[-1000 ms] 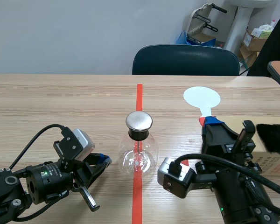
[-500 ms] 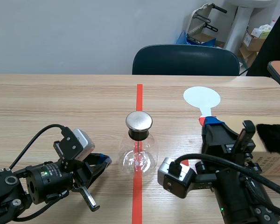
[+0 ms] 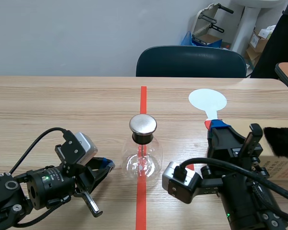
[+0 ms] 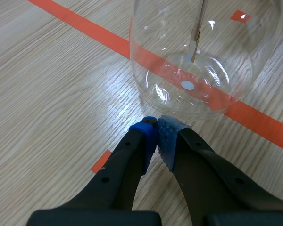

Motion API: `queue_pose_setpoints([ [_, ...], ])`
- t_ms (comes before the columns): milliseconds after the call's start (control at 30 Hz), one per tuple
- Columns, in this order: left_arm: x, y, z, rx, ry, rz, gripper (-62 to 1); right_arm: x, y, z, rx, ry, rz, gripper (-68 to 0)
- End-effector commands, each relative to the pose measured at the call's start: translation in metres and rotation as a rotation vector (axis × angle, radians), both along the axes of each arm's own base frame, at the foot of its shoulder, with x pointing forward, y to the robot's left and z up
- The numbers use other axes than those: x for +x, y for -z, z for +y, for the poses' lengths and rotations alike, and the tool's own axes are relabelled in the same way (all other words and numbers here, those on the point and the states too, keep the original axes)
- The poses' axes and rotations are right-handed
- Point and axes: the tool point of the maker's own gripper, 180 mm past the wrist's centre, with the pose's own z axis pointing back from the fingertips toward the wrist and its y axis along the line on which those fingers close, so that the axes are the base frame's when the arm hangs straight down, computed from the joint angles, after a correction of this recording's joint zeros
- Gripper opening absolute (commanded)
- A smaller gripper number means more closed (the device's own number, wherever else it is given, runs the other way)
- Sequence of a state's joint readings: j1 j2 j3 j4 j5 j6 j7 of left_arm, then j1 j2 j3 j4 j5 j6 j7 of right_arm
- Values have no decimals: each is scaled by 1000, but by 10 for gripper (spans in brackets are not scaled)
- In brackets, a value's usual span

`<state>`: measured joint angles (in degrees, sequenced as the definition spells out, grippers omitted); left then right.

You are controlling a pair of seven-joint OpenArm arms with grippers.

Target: Do the electroscope experiment

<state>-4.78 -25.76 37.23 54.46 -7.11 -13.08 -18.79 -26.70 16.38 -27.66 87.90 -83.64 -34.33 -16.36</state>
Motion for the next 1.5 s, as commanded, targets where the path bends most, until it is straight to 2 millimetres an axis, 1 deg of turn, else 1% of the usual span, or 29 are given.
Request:
queue_pose_setpoints([
  [0,7,-13,-5,-33,2,-38,-568,2,-7,-2,-1,-6,-29,-669],
  [133,7,-13,-5,-33,2,-37,-568,0,-7,10,-5,-70,-25,-669],
  [367,7,-13,-5,-33,2,-38,-568,-11,-4,41,-17,-256,-14,-669],
  [500,7,-13,-5,-33,2,-38,-568,-18,-2,56,-23,-347,-8,-669],
  [633,7,-13,-5,-33,2,-38,-568,-25,-1,68,-29,-425,-4,-669],
  [800,8,-13,-5,-33,2,-38,-568,-30,-2,78,-36,-495,-9,-669],
  [900,7,-13,-5,-33,2,-37,-568,-30,-3,80,-38,-510,-14,-669],
  [1200,8,-14,-5,-34,2,-38,-568,-29,-2,78,-36,-497,-11,-669],
  [1333,8,-14,-5,-34,2,-39,-568,-21,-4,67,-30,-418,-16,-669],
  [1467,8,-14,-5,-34,2,-39,-568,-11,-5,47,-20,-291,-19,-669],
])
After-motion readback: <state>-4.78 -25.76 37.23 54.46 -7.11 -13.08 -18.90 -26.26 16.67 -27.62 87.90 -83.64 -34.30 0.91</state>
